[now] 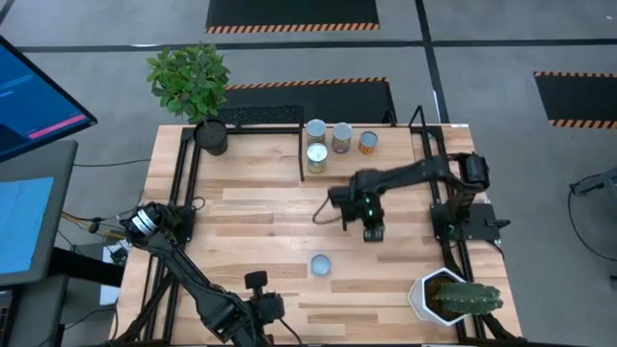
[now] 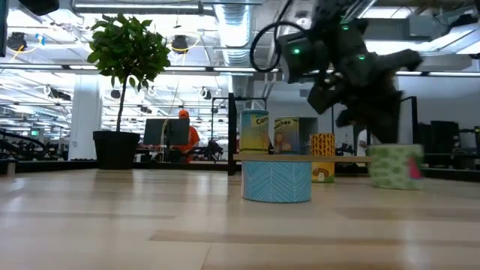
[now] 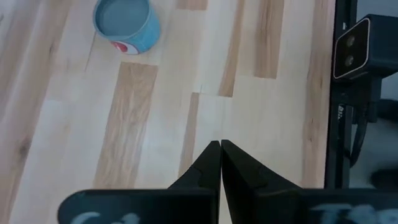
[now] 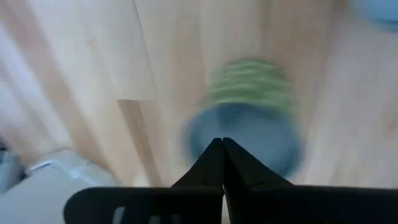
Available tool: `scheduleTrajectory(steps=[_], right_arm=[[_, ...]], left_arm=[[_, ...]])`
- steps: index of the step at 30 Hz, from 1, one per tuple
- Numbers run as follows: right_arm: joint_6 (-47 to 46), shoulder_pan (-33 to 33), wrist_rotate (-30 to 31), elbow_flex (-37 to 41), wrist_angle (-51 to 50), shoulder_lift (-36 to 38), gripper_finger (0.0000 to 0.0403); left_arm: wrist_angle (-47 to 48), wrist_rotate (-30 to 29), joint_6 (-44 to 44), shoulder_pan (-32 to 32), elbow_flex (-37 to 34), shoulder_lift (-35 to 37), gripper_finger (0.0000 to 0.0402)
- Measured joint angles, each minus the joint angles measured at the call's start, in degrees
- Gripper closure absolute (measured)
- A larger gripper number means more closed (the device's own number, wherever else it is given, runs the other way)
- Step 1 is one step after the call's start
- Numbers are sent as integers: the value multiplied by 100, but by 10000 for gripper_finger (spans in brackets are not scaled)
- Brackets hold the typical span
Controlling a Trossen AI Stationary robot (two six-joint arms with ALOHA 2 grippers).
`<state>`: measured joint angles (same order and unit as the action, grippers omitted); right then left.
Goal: Pick and place cans onto a shelf
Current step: Move the canned goods to the center of the table
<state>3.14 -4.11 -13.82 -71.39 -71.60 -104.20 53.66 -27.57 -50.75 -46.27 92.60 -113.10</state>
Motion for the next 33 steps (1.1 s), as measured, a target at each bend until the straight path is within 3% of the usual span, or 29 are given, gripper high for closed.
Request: scheduleTrajectory(steps=[8, 14, 18, 22, 27, 33], right_arm=[[137, -476, -227, -1459, -1439, 20, 389], [-325, 106, -1242, -1950, -1802, 504, 380], [-979, 813, -1386, -1957, -1796, 1155, 378], [-2121, 1634, -781, -1960, -1605, 1886, 384], [-3768, 2636, 850, -1961, -1355, 2633, 387], [-5186, 3503, 2573, -1961, -1305, 3168, 378]], left_arm=[[-4, -124, 468, 161, 0, 0, 402], [-61, -140, 1126, 305, 0, 0, 401], [-473, -37, 1894, 503, -162, 4, 402], [-1575, 691, 2833, 860, -646, 4, 401], [-2990, 1364, 3771, 1400, -1151, 2, 401], [-3254, 2168, 4669, 2025, -1232, -84, 401]])
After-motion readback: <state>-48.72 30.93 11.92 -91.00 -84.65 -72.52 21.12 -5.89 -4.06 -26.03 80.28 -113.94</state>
